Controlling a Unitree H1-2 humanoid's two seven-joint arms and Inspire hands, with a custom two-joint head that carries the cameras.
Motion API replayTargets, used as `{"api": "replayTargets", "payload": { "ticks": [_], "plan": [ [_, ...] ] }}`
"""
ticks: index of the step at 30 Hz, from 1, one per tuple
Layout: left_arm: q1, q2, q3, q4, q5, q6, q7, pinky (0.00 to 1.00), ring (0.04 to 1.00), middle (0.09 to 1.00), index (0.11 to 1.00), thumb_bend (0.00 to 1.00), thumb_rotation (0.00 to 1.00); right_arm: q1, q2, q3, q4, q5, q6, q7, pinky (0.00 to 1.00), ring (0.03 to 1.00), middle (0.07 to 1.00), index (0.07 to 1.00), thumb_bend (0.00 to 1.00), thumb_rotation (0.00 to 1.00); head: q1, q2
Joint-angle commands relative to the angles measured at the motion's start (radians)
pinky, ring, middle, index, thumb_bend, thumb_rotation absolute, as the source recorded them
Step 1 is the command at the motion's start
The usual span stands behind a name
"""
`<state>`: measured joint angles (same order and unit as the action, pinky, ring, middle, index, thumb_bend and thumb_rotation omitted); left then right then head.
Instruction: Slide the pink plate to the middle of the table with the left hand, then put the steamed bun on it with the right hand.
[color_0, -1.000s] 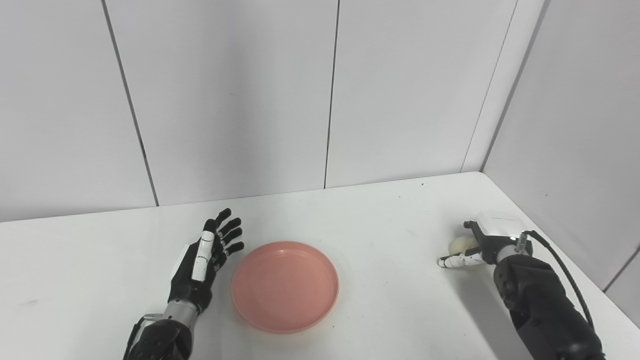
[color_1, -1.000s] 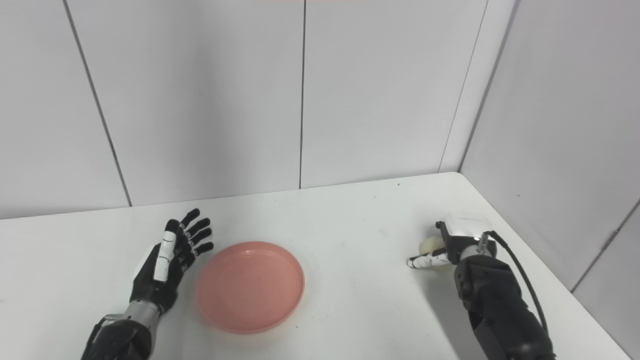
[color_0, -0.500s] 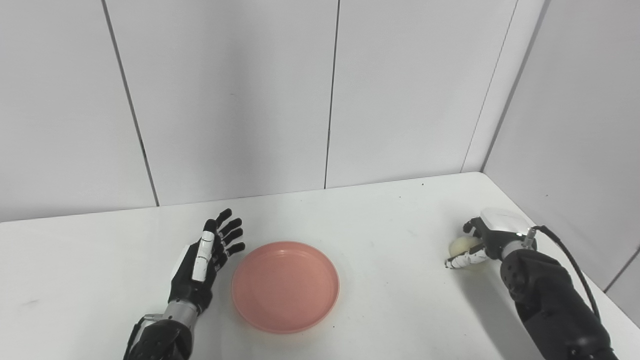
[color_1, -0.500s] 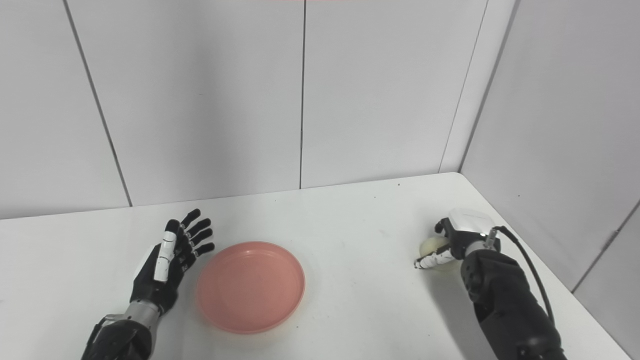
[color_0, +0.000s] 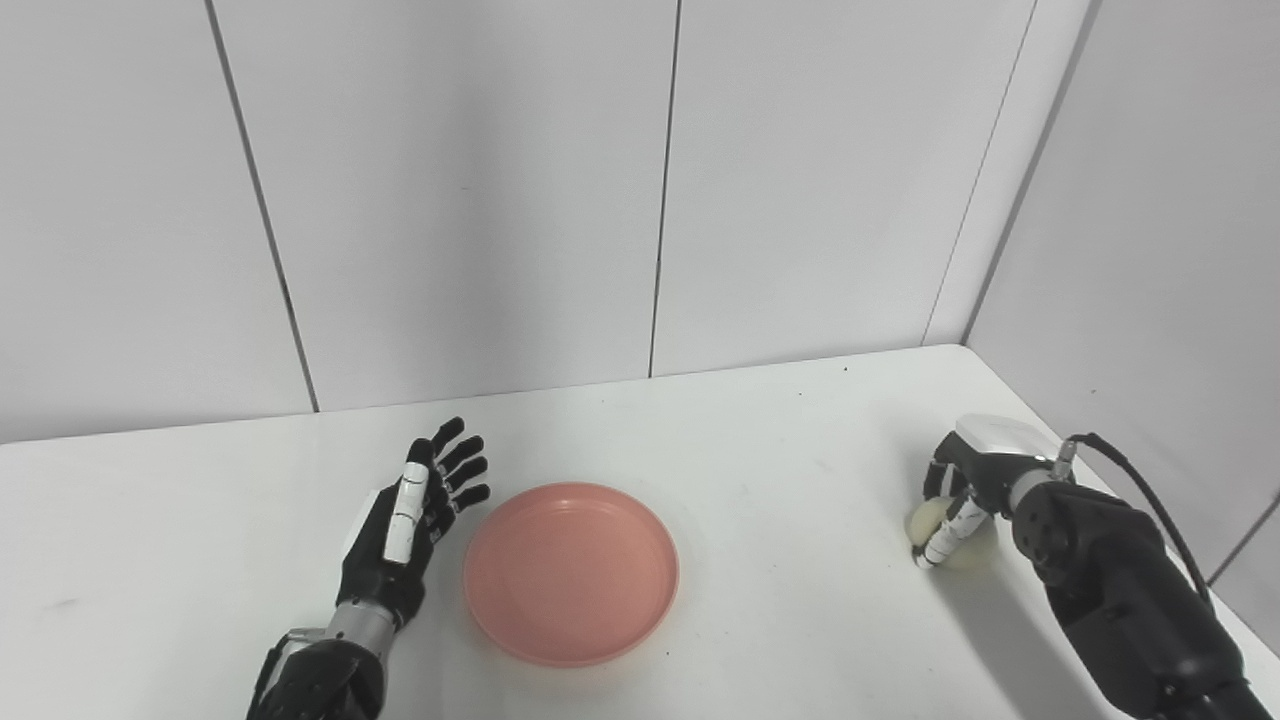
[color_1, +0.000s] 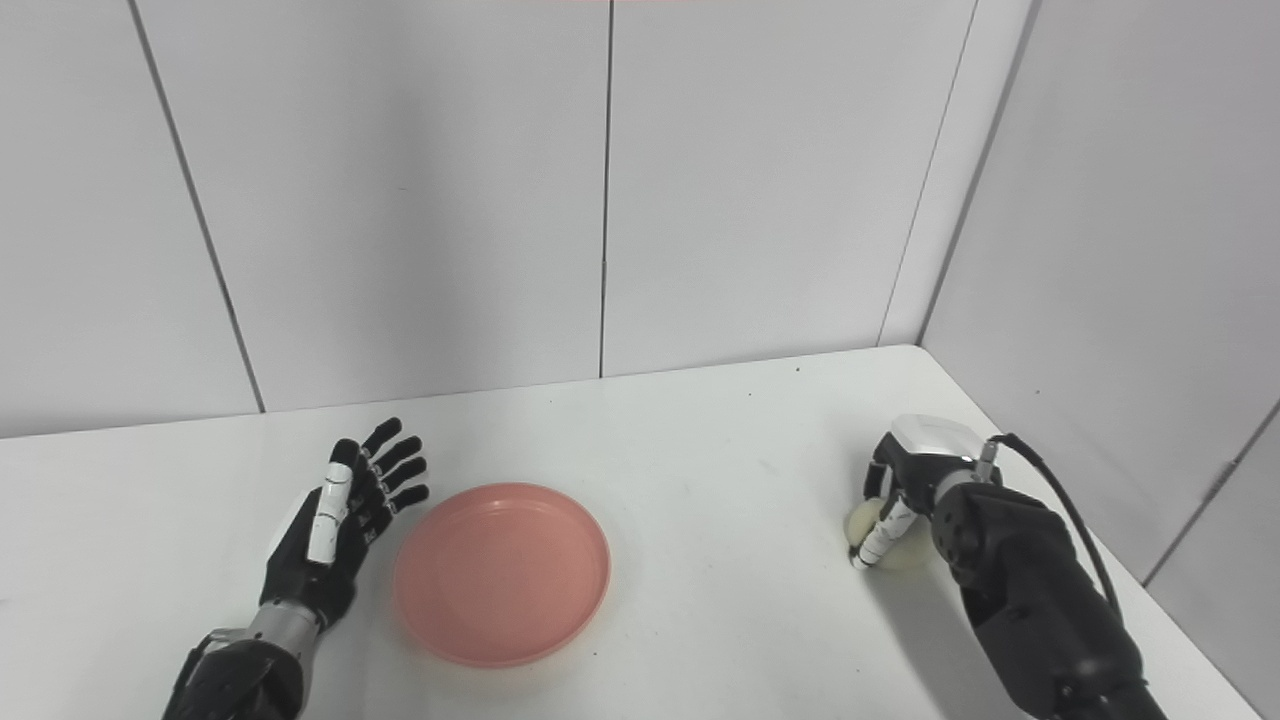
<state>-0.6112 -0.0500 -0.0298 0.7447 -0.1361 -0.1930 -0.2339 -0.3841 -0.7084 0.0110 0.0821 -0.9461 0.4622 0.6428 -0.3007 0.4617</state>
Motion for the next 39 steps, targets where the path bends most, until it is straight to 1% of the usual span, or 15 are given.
{"api": "replayTargets", "payload": {
  "ticks": [1,4,7,9,10,12,14,16,20,23,27,30,33,37,39],
  "plan": [
    [0.039,-0.003,0.0,0.04,0.001,0.063,0.0,0.83,0.878,0.886,0.895,0.75,0.95,0.003,-0.031,0.008,-0.006,0.005,0.006,0.003,0.25,0.346,0.433,0.502,0.53,0.0,0.004,0.001],
    [0.039,-0.002,-0.003,0.039,0.006,0.056,-0.002,0.83,0.877,0.887,0.895,0.74,0.96,0.0,-0.03,0.011,-0.003,0.006,0.006,-0.01,0.25,0.34,0.421,0.501,0.53,0.0,0.007,0.001],
    [0.038,-0.004,-0.002,0.04,0.006,0.058,0.001,0.82,0.872,0.886,0.894,0.74,0.95,0.0,-0.031,0.016,-0.013,0.018,0.005,-0.039,0.29,0.393,0.468,0.486,0.53,0.0,0.007,0.001],
    [0.038,-0.004,-0.003,0.041,0.005,0.061,0.0,0.83,0.876,0.89,0.898,0.74,0.96,-0.002,-0.033,0.015,-0.026,0.023,0.005,-0.043,0.24,0.336,0.424,0.496,0.53,0.0,0.011,0.001],
    [0.036,-0.004,-0.003,0.042,0.006,0.063,0.0,0.83,0.878,0.891,0.9,0.74,0.96,-0.002,-0.028,0.011,-0.056,0.02,0.006,-0.045,0.21,0.295,0.443,0.491,0.53,0.0,0.012,0.0],
    [0.033,-0.004,-0.003,0.047,0.007,0.063,0.001,0.83,0.879,0.892,0.9,0.74,0.96,-0.005,-0.019,0.001,-0.099,0.023,0.007,-0.047,0.2,0.276,0.459,0.486,0.53,0.0,0.013,-0.001],
    [0.031,-0.005,-0.003,0.051,0.008,0.063,0.003,0.83,0.877,0.891,0.899,0.75,0.96,-0.012,-0.015,-0.004,-0.144,0.041,0.001,-0.056,0.2,0.283,0.408,0.503,0.53,0.0,0.015,-0.001],
    [0.03,-0.005,-0.003,0.052,0.006,0.061,0.0,0.83,0.873,0.89,0.899,0.75,0.96,-0.019,-0.013,-0.002,-0.198,0.06,-0.016,-0.076,0.23,0.323,0.409,0.508,0.53,0.0,0.015,-0.001],
    [0.035,-0.01,-0.006,0.04,0.012,0.067,0.01,0.83,0.871,0.891,0.901,0.75,0.96,-0.05,-0.009,0.012,-0.287,0.08,-0.029,-0.077,0.21,0.286,0.398,0.514,0.52,0.0,0.027,0.0],
    [0.038,-0.013,-0.008,0.033,0.015,0.068,0.016,0.82,0.864,0.887,0.895,0.75,0.95,-0.076,-0.002,0.03,-0.333,0.084,-0.038,-0.074,0.24,0.325,0.406,0.507,0.53,0.0,0.039,0.002],
    [0.041,-0.018,-0.014,0.027,0.021,0.067,0.024,0.82,0.858,0.879,0.893,0.76,0.94,-0.124,0.023,0.061,-0.4,0.087,-0.014,-0.039,0.27,0.36,0.434,0.513,0.53,0.0,0.073,0.007],
    [0.042,-0.025,-0.022,0.029,0.036,0.064,0.04,0.81,0.851,0.88,0.891,0.78,0.95,-0.148,0.04,0.077,-0.422,0.085,-0.013,-0.029,0.35,0.447,0.496,0.477,0.53,0.0,0.134,0.01],
    [0.042,-0.036,-0.031,0.037,0.053,0.054,0.064,0.79,0.859,0.88,0.885,0.76,0.96,-0.175,0.071,0.09,-0.43,0.099,-0.025,-0.042,0.27,0.353,0.426,0.506,0.53,0.0,0.173,0.012],
    [0.039,-0.05,-0.041,0.053,0.078,0.036,0.083,0.77,0.852,0.863,0.881,0.76,0.98,-0.194,0.094,0.099,-0.426,0.125,-0.052,-0.058,0.31,0.403,0.48,0.485,0.53,0.0,0.229,0.014],
    [0.036,-0.056,-0.043,0.063,0.087,0.029,0.092,0.75,0.843,0.854,0.871,0.77,0.97,-0.202,0.113,0.104,-0.415,0.151,-0.071,-0.072,0.3,0.383,0.46,0.499,0.53,0.0,0.249,0.014]
  ]
}}
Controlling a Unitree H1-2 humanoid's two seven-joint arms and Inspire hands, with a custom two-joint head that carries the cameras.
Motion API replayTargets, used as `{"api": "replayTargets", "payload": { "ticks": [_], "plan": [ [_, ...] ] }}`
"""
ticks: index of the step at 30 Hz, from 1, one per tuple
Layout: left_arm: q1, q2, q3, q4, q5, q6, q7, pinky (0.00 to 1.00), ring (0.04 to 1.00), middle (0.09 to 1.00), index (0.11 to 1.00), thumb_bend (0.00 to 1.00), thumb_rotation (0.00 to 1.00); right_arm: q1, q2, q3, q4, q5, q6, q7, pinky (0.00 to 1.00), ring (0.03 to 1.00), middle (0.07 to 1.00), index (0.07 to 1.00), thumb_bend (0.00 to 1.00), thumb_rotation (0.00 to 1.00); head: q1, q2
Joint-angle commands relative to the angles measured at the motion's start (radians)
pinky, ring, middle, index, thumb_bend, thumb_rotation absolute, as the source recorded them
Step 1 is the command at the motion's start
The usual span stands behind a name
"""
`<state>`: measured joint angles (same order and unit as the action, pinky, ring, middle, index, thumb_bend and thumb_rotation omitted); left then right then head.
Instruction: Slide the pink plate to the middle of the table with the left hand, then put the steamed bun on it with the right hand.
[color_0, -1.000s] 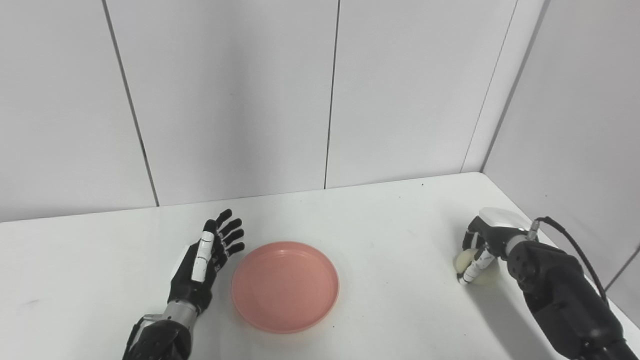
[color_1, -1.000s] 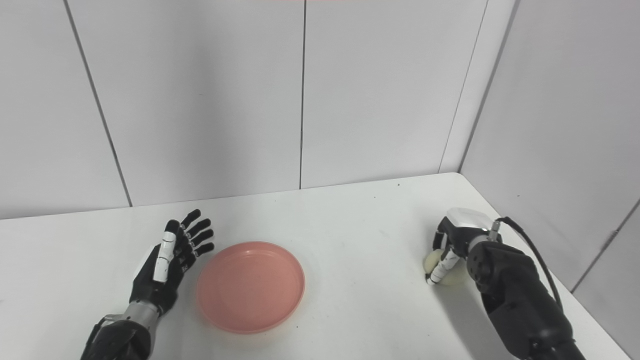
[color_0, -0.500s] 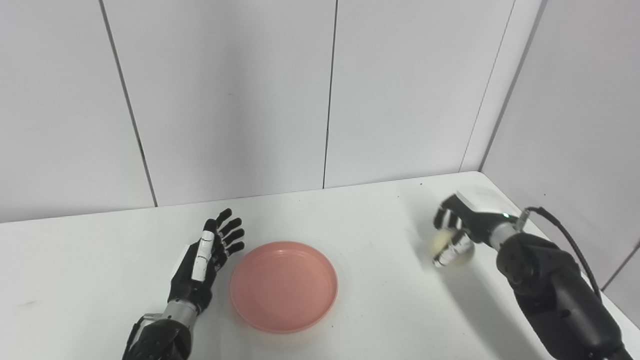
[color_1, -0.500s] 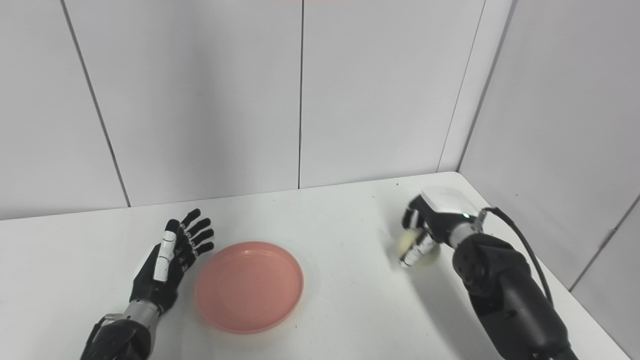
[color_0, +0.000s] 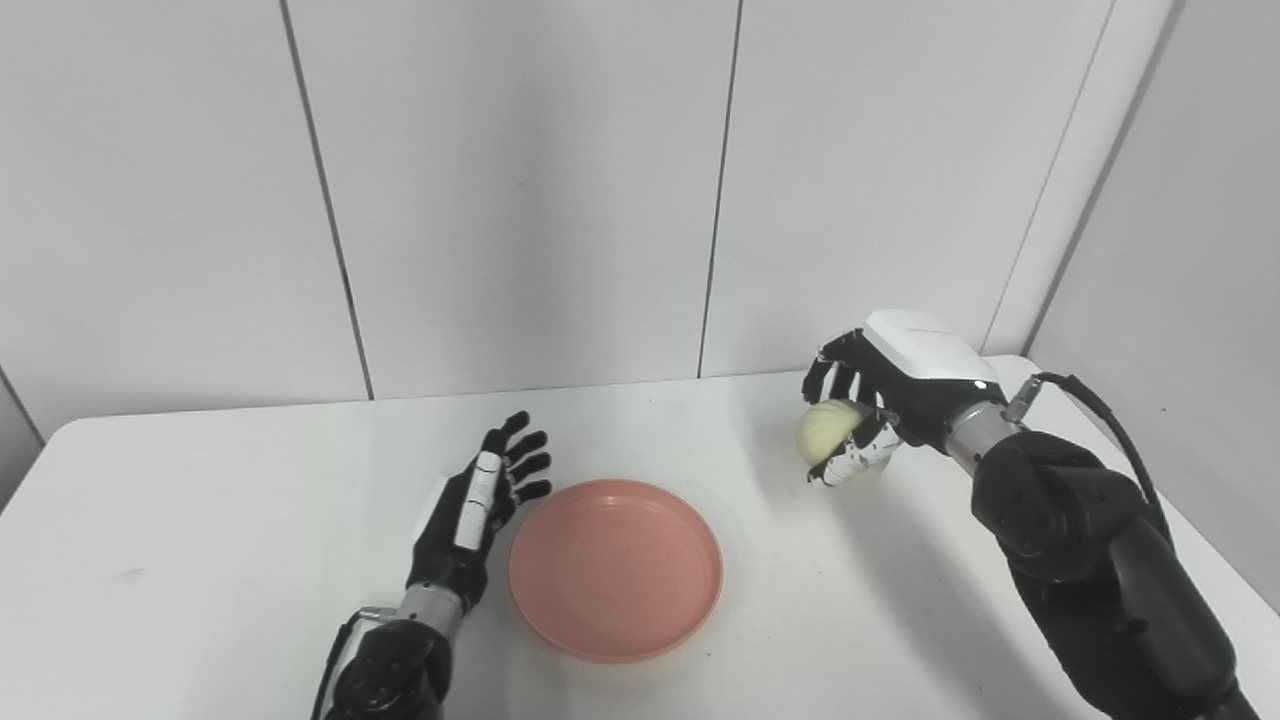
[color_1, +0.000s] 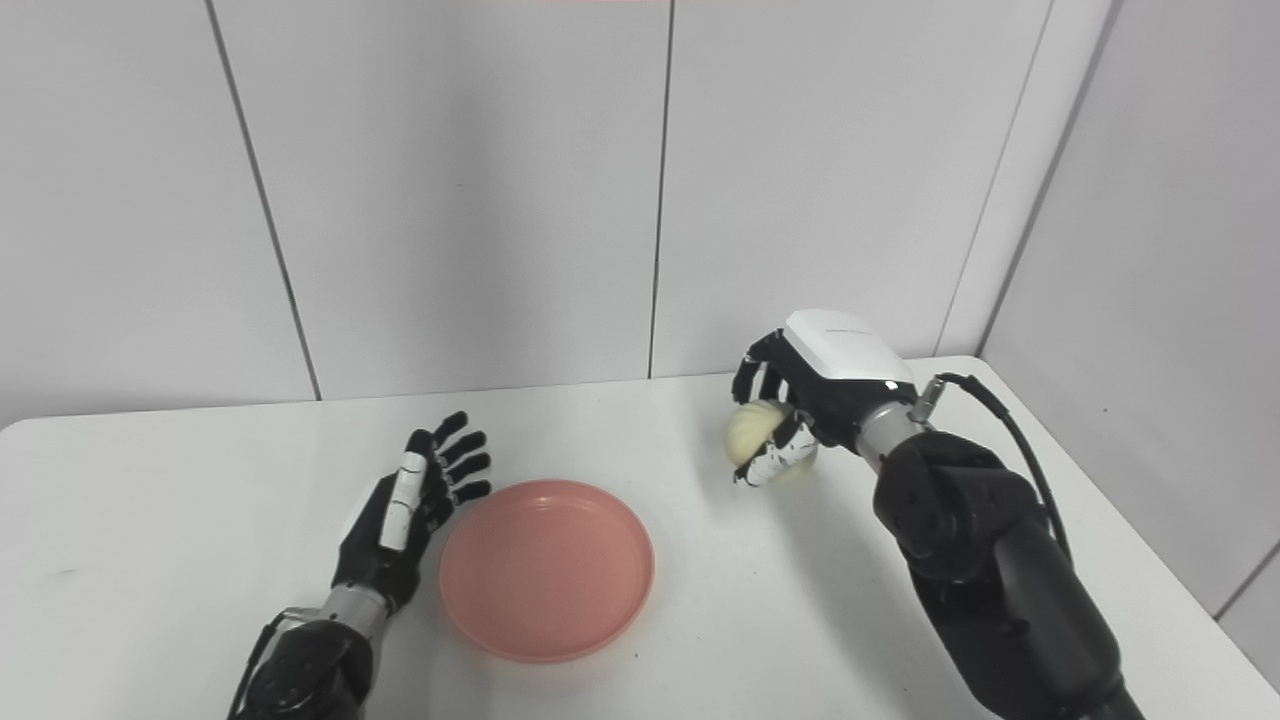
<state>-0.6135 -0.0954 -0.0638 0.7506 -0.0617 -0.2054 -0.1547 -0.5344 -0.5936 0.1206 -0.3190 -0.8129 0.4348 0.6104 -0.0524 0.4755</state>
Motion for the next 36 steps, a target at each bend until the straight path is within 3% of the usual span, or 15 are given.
{"api": "replayTargets", "payload": {
  "ticks": [1,5,8,20,23,26,36],
  "plan": [
    [0.037,-0.013,-0.009,0.063,0.017,0.036,0.016,0.74,0.837,0.849,0.867,0.77,0.97,-0.055,0.009,-0.003,-0.007,0.033,-0.055,-0.049,0.26,0.339,0.441,0.509,0.53,0.0,0.0,0.001],
    [0.032,-0.024,-0.012,0.082,0.027,0.024,0.031,0.71,0.819,0.833,0.854,0.79,0.96,-0.068,0.035,0.022,0.035,0.061,-0.118,-0.088,0.21,0.286,0.418,0.522,0.52,0.0,0.049,0.002],
    [0.032,-0.029,-0.016,0.083,0.034,0.026,0.043,0.69,0.808,0.828,0.846,0.8,0.96,-0.078,0.048,0.042,0.059,0.076,-0.158,-0.109,0.25,0.339,0.441,0.509,0.53,0.0,0.068,0.002],
    [0.039,-0.039,-0.02,0.086,0.04,0.021,0.058,0.69,0.81,0.831,0.838,0.84,0.96,-0.125,0.159,0.144,0.058,0.08,-0.143,-0.084,0.16,0.24,0.393,0.508,0.52,0.0,0.127,0.007],
    [0.039,-0.039,-0.022,0.089,0.042,0.017,0.062,0.69,0.812,0.83,0.842,0.84,0.96,-0.131,0.18,0.176,0.075,0.067,-0.143,-0.077,0.22,0.309,0.428,0.501,0.53,0.0,0.127,0.007],
    [0.045,-0.039,-0.022,0.076,0.039,0.031,0.061,0.7,0.819,0.834,0.841,0.84,0.95,-0.135,0.203,0.208,0.087,0.042,-0.125,-0.069,0.2,0.278,0.404,0.501,0.53,0.0,0.131,0.009],
    [0.045,-0.035,-0.027,0.071,0.044,0.042,0.063,0.69,0.815,0.839,0.847,0.83,0.96,-0.143,0.25,0.275,0.175,0.022,-0.148,-0.056,0.24,0.32,0.412,0.504,0.53,0.0,0.126,0.012]
  ]
}}
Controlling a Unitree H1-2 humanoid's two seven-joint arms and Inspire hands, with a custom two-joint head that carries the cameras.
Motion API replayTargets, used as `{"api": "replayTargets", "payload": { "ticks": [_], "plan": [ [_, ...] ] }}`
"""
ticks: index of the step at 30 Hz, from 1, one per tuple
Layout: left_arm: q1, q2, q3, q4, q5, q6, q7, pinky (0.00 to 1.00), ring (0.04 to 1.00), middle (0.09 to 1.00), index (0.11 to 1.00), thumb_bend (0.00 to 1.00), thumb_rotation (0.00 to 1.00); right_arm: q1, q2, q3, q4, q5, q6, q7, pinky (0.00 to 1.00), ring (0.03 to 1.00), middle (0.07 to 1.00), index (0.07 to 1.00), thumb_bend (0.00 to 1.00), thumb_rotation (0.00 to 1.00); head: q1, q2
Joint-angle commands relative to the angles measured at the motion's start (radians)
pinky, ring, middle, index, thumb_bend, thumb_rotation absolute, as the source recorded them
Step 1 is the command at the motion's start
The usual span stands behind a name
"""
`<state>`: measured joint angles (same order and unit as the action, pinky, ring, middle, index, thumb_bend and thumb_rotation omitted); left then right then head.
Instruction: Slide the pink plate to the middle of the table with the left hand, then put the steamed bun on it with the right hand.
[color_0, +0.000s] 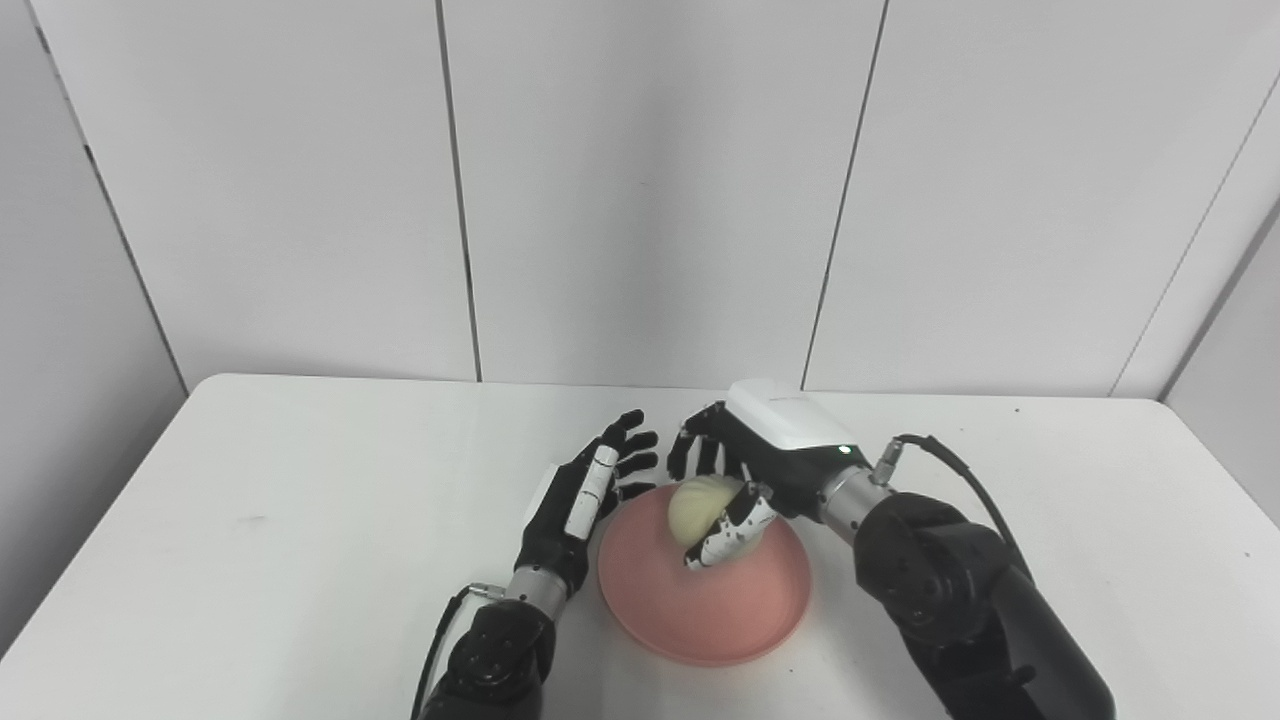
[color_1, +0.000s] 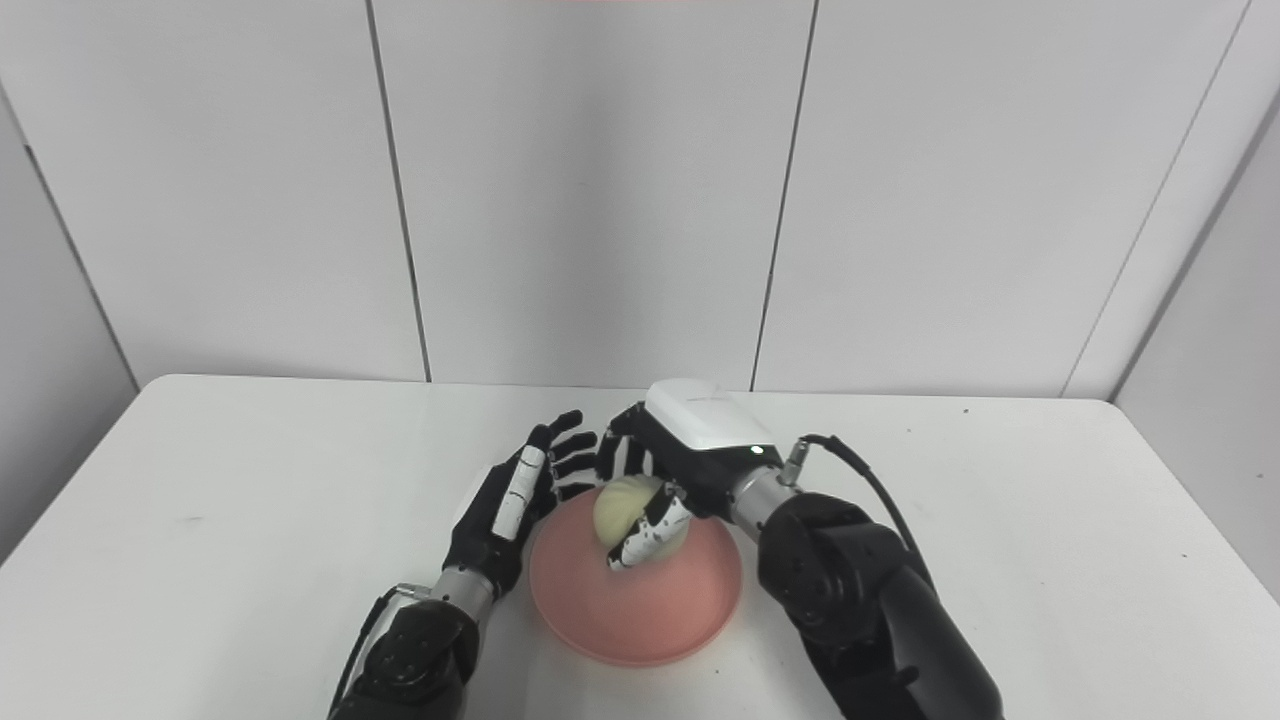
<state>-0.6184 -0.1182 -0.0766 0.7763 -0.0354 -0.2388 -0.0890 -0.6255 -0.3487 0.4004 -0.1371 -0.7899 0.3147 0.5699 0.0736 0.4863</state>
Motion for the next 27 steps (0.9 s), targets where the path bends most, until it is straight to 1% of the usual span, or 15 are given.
{"api": "replayTargets", "payload": {
  "ticks": [1,6,10,13,16,21,24,27],
  "plan": [
    [0.049,-0.013,-0.014,0.046,0.018,0.078,-0.001,0.68,0.811,0.835,0.842,0.83,0.96,-0.051,0.006,-0.001,0.007,0.003,-0.039,-0.022,0.25,0.331,0.418,0.502,0.53,0.0,0.0,0.001],
    [0.05,-0.012,-0.017,0.041,0.02,0.09,0.0,0.69,0.815,0.84,0.846,0.84,0.96,-0.051,0.011,0.03,0.07,-0.013,-0.064,-0.04,0.26,0.338,0.416,0.505,0.53,0.0,0.0,0.003],
    [0.054,-0.011,-0.02,0.036,0.023,0.091,0.004,0.7,0.821,0.843,0.853,0.84,0.97,-0.051,0.018,0.048,0.132,-0.011,-0.104,-0.072,0.26,0.345,0.414,0.505,0.53,0.0,-0.001,0.007],
    [0.058,-0.01,-0.023,0.028,0.026,0.09,0.006,0.69,0.818,0.841,0.852,0.83,0.97,-0.056,0.026,0.061,0.159,-0.022,-0.09,-0.062,0.26,0.345,0.414,0.505,0.53,0.0,-0.007,0.006],
    [0.058,-0.009,-0.025,0.028,0.025,0.094,0.006,0.7,0.825,0.846,0.855,0.83,0.97,-0.059,0.03,0.071,0.174,-0.03,-0.091,-0.062,0.25,0.337,0.412,0.5,0.53,0.0,-0.007,0.007],
    [0.058,-0.008,-0.027,0.031,0.025,0.088,0.006,0.7,0.826,0.849,0.858,0.82,0.98,-0.064,0.027,0.09,0.195,-0.05,-0.098,-0.058,0.27,0.359,0.424,0.501,0.53,0.0,-0.009,0.007],
    [0.057,-0.007,-0.028,0.029,0.025,0.097,0.007,0.71,0.83,0.855,0.858,0.82,0.98,-0.067,0.026,0.103,0.198,-0.058,-0.086,-0.037,0.27,0.367,0.428,0.505,0.53,0.0,-0.01,0.007],
    [0.057,-0.007,-0.03,0.028,0.025,0.095,0.006,0.69,0.831,0.859,0.867,0.82,0.98,-0.068,0.023,0.109,0.194,-0.064,-0.08,-0.021,0.3,0.396,0.439,0.513,0.53,0.0,-0.009,0.008]
  ]
}}
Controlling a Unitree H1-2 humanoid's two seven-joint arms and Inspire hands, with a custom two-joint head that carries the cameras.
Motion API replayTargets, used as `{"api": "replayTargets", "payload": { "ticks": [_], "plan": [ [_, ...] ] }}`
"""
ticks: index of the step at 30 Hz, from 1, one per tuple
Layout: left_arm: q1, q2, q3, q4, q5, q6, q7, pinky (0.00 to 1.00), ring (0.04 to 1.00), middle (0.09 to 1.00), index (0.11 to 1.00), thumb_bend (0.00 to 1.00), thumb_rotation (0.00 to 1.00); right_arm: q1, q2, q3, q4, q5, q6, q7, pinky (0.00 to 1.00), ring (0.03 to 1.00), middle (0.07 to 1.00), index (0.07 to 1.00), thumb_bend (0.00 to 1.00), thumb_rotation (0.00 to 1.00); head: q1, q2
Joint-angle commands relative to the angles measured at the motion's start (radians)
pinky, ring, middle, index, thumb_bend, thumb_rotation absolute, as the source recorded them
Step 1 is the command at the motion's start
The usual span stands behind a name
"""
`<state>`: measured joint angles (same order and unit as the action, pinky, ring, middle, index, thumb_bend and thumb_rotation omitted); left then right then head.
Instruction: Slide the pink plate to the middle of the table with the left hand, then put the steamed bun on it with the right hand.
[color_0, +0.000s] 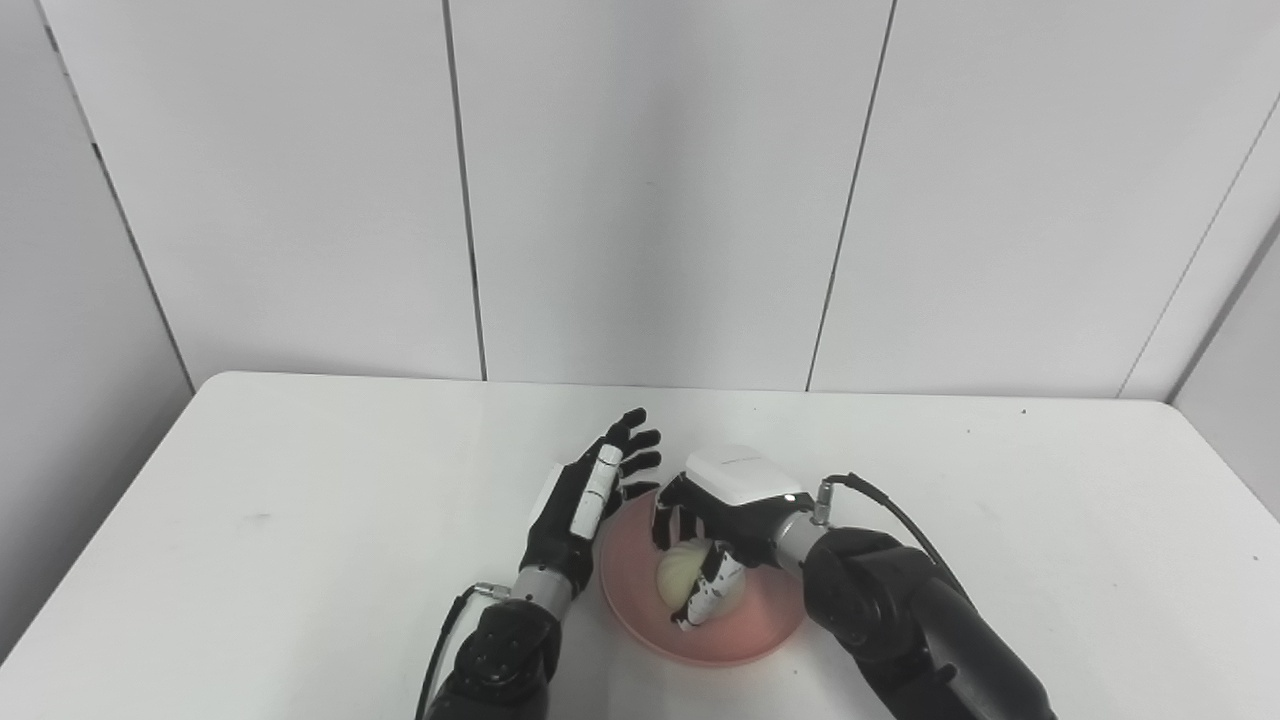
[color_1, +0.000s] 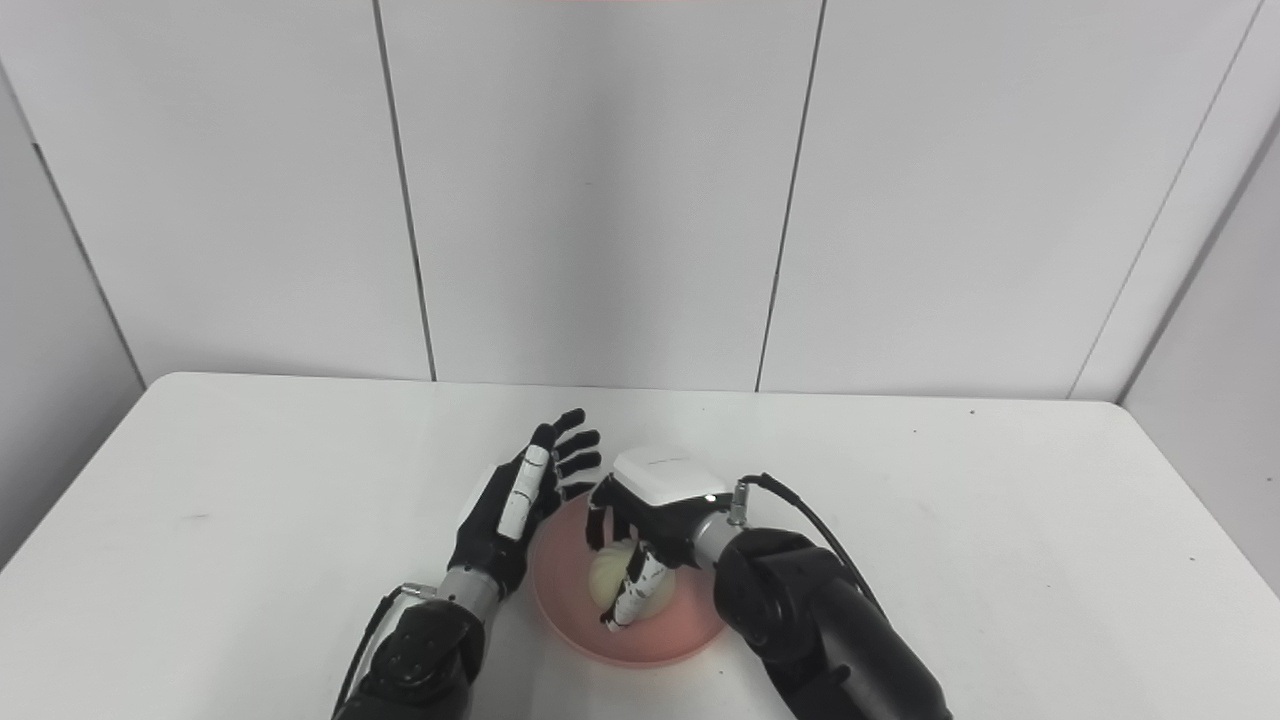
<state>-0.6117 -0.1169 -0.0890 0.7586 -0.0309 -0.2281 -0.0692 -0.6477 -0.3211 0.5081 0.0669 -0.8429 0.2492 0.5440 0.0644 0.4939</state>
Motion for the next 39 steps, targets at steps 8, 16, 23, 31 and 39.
{"api": "replayTargets", "payload": {
  "ticks": [8,16,23,31,39],
  "plan": [
    [0.052,-0.008,-0.015,0.031,0.012,0.105,-0.019,0.7,0.831,0.859,0.874,0.8,0.97,-0.038,-0.014,-0.006,-0.059,-0.046,0.039,0.077,0.58,0.711,0.778,0.692,0.95,0.33,-0.002,0.001],
    [0.057,-0.005,-0.016,0.02,0.017,0.108,-0.015,0.7,0.821,0.846,0.859,0.8,0.97,-0.04,-0.042,-0.021,-0.133,-0.073,0.054,0.143,0.61,0.747,0.795,0.71,1.0,0.36,-0.004,0.005],
    [0.053,0.0,-0.017,0.031,0.02,0.095,-0.012,0.68,0.813,0.842,0.848,0.79,0.98,-0.033,-0.076,-0.068,-0.236,-0.099,0.082,0.205,0.6,0.735,0.787,0.705,1.0,0.35,-0.005,0.005],
    [0.059,0.007,-0.004,0.032,0.004,0.067,-0.019,0.7,0.837,0.874,0.863,0.79,0.98,0.073,-0.055,-0.28,-0.273,0.073,-0.024,-0.016,0.61,0.708,0.751,0.671,1.0,0.31,-0.017,0.006],
    [0.066,-0.002,0.026,0.029,-0.004,0.019,0.017,0.74,0.846,0.874,0.885,0.78,0.98,0.171,0.061,-0.472,-0.106,0.327,-0.185,-0.36,0.48,0.591,0.679,0.687,0.74,0.6,-0.016,0.008]
  ]
}}
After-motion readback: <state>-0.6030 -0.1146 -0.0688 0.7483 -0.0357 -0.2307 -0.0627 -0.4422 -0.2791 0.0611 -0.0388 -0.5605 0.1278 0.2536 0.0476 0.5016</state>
